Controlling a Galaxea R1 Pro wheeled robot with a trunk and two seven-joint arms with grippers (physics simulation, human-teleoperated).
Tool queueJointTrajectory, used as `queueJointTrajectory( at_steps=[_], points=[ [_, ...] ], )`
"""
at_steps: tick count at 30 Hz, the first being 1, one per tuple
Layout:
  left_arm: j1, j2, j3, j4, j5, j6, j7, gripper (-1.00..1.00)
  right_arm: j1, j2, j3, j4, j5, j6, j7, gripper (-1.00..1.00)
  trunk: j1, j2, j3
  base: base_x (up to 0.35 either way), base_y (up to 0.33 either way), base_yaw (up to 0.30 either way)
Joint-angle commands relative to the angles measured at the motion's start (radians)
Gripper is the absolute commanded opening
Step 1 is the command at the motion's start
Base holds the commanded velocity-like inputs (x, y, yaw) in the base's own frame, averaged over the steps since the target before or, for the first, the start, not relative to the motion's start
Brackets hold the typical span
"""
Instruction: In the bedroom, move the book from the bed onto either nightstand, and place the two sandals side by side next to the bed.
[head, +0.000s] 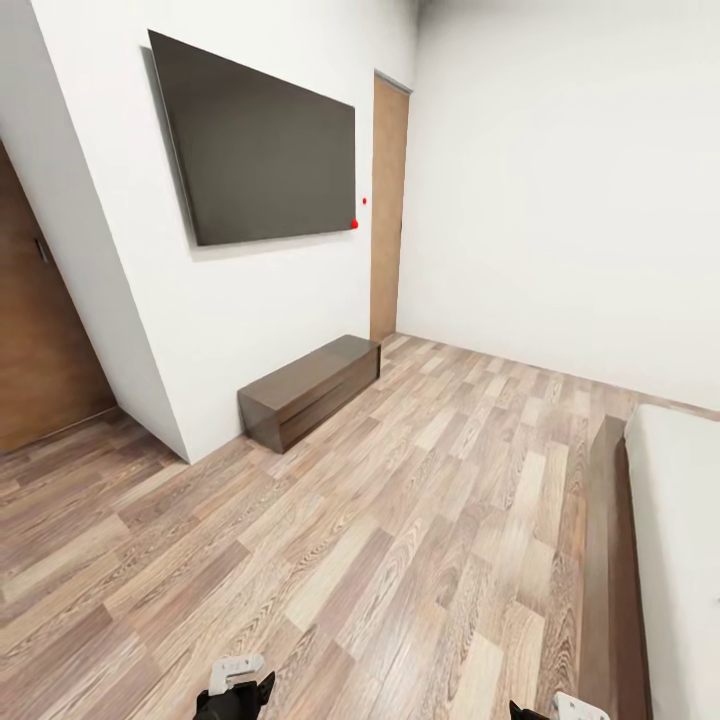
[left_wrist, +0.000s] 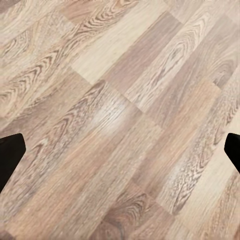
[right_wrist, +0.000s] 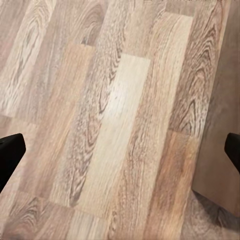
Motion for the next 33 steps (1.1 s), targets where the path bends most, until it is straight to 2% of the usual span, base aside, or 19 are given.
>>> queueJointTrajectory(
  at_steps=[1, 33],
  points=[
    [-0.001, 0.0, 0.009, 0.0, -0.01, -0.003, -0.003, 1.0, -0.001, 0.0, -0.004, 0.002, -0.01, -0.004, 0.008, 1.0, -0.004, 0.007, 0.002, 0.0, 0.0, 0.0],
    [-0.001, 0.004, 0.01, -0.001, -0.01, -0.003, -0.003, 1.0, -0.001, 0.0, -0.004, 0.002, -0.01, -0.004, 0.008, 1.0, -0.127, 0.231, 0.103, 0.0, 0.0, 0.0]
  ],
)
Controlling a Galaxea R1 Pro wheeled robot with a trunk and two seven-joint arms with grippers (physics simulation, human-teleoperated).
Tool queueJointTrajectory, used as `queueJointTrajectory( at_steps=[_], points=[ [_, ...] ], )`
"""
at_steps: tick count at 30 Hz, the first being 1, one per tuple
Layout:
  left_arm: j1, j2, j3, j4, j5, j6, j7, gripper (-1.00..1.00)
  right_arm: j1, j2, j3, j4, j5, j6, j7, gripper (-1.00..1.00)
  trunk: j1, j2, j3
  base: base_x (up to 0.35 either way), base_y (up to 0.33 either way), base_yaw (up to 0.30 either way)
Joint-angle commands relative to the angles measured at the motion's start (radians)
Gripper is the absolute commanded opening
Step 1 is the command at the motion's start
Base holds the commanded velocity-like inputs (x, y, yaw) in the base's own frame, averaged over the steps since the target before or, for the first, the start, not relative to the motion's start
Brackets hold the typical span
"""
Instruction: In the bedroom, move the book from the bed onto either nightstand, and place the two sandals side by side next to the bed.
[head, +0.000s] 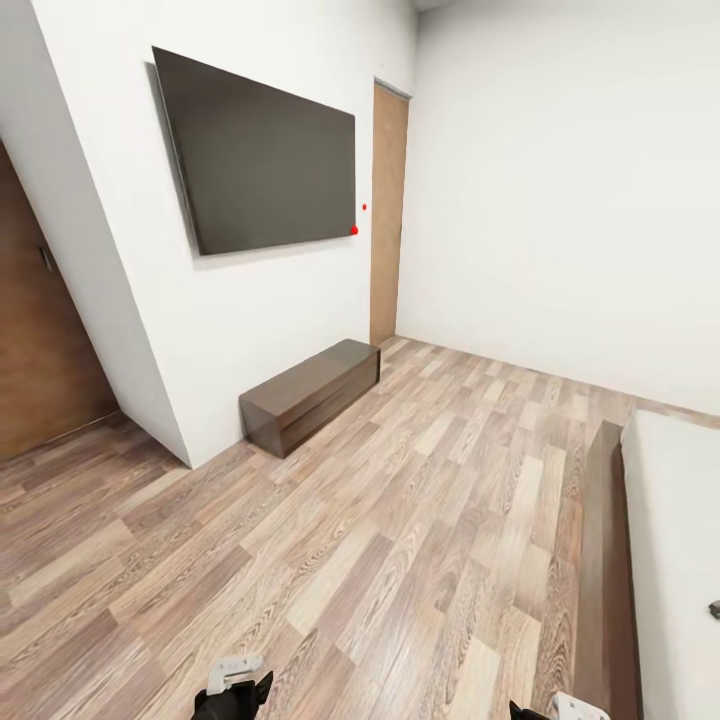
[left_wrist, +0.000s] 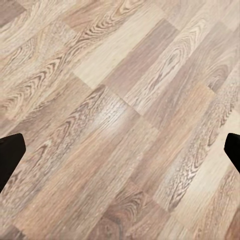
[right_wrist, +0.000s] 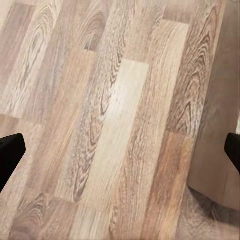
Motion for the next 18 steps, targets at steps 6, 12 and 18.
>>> queueJointTrajectory(
  at_steps=[6, 12, 18],
  points=[
    [0.0, 0.0, 0.008, 0.0, -0.01, -0.003, -0.003, 1.0, -0.001, 0.0, -0.004, 0.002, -0.01, -0.004, 0.008, 1.0, -0.023, 0.042, 0.018, 0.0, 0.0, 0.0],
    [0.0, 0.0, 0.008, 0.0, -0.01, -0.003, -0.003, 1.0, -0.001, 0.0, -0.004, 0.002, -0.01, -0.004, 0.008, 1.0, -0.046, 0.084, 0.037, 0.0, 0.0, 0.0],
    [0.0, 0.0, 0.008, 0.0, -0.01, -0.003, -0.003, 1.0, -0.001, 0.0, -0.004, 0.002, -0.01, -0.004, 0.008, 1.0, -0.069, 0.126, 0.055, 0.0, 0.0, 0.0]
  ],
)
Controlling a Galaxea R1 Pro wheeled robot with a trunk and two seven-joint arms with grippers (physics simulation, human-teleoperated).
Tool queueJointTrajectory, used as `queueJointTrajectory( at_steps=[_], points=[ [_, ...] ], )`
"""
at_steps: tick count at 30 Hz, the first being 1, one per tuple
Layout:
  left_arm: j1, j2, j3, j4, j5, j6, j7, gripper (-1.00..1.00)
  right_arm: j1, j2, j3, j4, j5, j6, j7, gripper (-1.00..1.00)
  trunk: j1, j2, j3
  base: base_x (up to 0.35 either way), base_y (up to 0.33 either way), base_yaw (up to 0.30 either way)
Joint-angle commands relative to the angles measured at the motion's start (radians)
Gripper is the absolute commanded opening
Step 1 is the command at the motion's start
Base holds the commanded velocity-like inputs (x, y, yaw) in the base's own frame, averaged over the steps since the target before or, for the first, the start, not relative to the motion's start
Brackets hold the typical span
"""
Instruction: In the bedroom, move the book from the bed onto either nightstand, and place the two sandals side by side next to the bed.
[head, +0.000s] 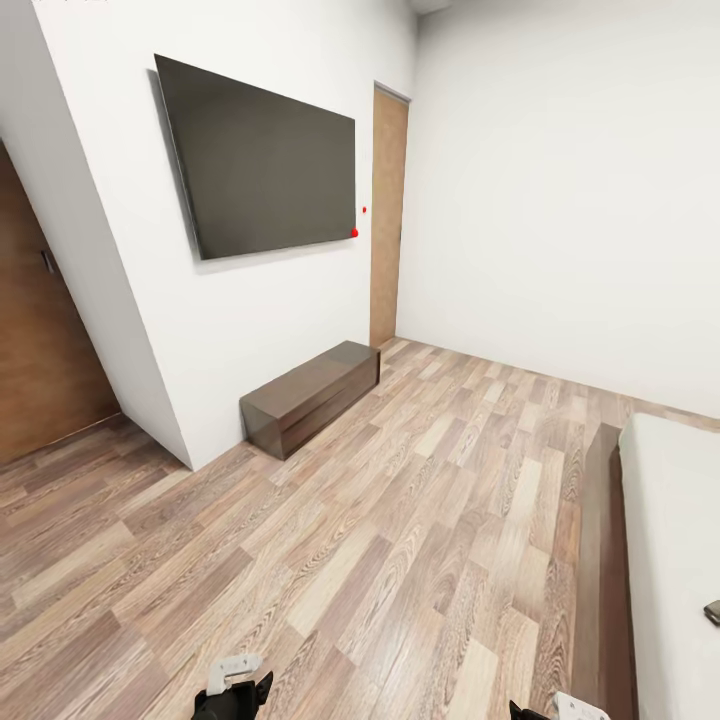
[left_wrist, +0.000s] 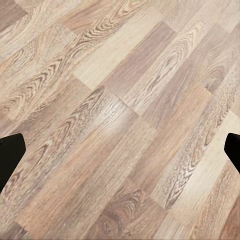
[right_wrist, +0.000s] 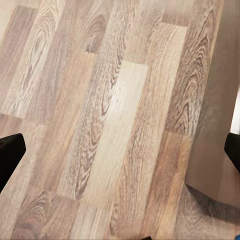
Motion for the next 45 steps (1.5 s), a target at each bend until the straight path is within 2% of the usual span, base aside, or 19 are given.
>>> queueJointTrajectory(
  at_steps=[1, 45],
  points=[
    [-0.001, 0.0, 0.009, 0.0, -0.01, -0.003, -0.003, 1.0, -0.001, 0.0, -0.004, 0.002, -0.01, -0.004, 0.008, 1.0, -0.004, 0.006, 0.002, 0.0, 0.0, 0.0],
    [-0.001, 0.0, 0.008, 0.0, -0.01, -0.003, -0.003, 1.0, -0.001, 0.0, -0.004, 0.002, -0.01, -0.004, 0.008, 1.0, -0.173, 0.314, 0.14, 0.0, 0.0, 0.0]
  ],
)
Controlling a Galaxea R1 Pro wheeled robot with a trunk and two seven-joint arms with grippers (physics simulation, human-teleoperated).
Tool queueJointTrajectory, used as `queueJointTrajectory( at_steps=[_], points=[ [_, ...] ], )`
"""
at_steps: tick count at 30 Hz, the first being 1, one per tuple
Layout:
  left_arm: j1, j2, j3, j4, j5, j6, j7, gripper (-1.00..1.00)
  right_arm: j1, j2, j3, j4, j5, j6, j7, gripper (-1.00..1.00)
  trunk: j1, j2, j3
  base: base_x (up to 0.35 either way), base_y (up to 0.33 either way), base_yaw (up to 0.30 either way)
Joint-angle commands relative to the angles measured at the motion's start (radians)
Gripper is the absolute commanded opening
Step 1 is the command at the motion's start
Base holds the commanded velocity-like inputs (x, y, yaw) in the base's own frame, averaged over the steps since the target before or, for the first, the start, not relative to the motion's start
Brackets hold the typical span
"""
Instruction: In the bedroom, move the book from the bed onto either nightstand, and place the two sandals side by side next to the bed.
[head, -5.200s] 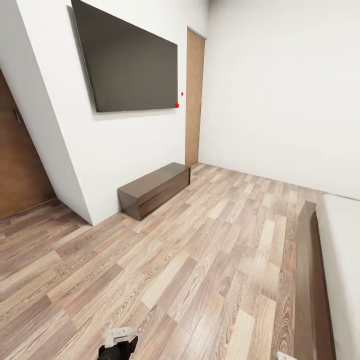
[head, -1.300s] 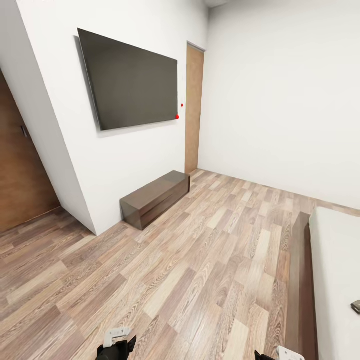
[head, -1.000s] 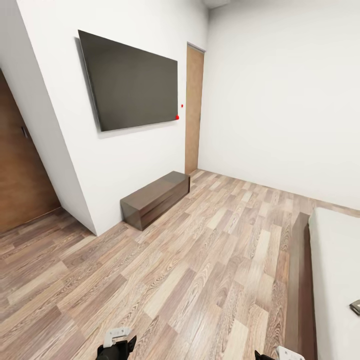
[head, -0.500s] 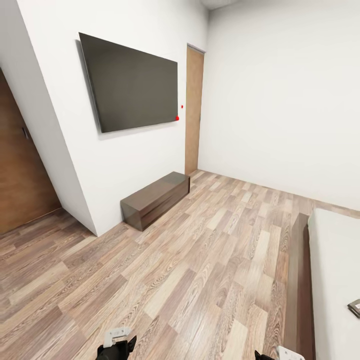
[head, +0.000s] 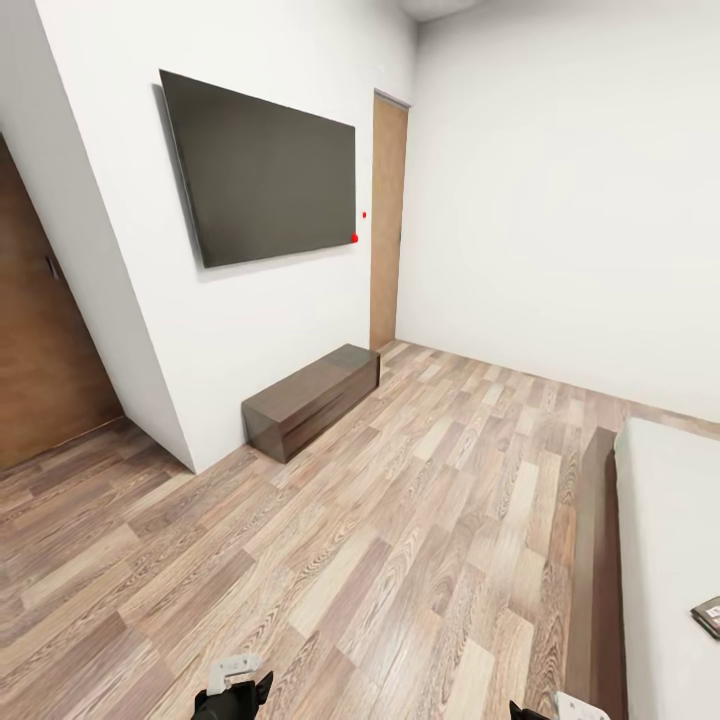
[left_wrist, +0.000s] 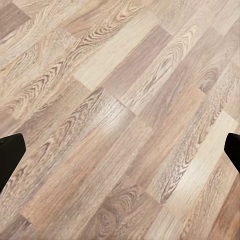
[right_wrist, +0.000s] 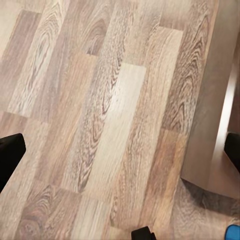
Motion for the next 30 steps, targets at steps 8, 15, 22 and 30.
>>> queueJointTrajectory(
  at_steps=[8, 15, 22, 30],
  points=[
    [-0.001, 0.0, 0.009, 0.0, -0.01, -0.003, -0.003, 1.0, -0.001, 0.0, -0.004, 0.002, -0.01, -0.004, 0.008, 1.0, -0.03, 0.055, 0.023, 0.0, 0.0, 0.0],
    [-0.001, 0.0, 0.009, 0.0, -0.01, -0.003, -0.003, 1.0, -0.001, 0.0, -0.004, 0.002, -0.01, -0.004, 0.008, 1.0, -0.057, 0.104, 0.045, 0.0, 0.0, 0.0],
    [-0.001, 0.0, 0.009, 0.0, -0.01, -0.003, -0.003, 1.0, -0.001, 0.0, -0.004, 0.002, -0.01, -0.004, 0.008, 1.0, -0.084, 0.153, 0.067, 0.0, 0.0, 0.0],
    [-0.001, 0.0, 0.009, 0.0, -0.01, -0.003, -0.003, 1.0, -0.001, 0.0, -0.004, 0.002, -0.01, -0.004, 0.008, 1.0, -0.092, 0.167, 0.074, 0.0, 0.0, 0.0]
  ],
)
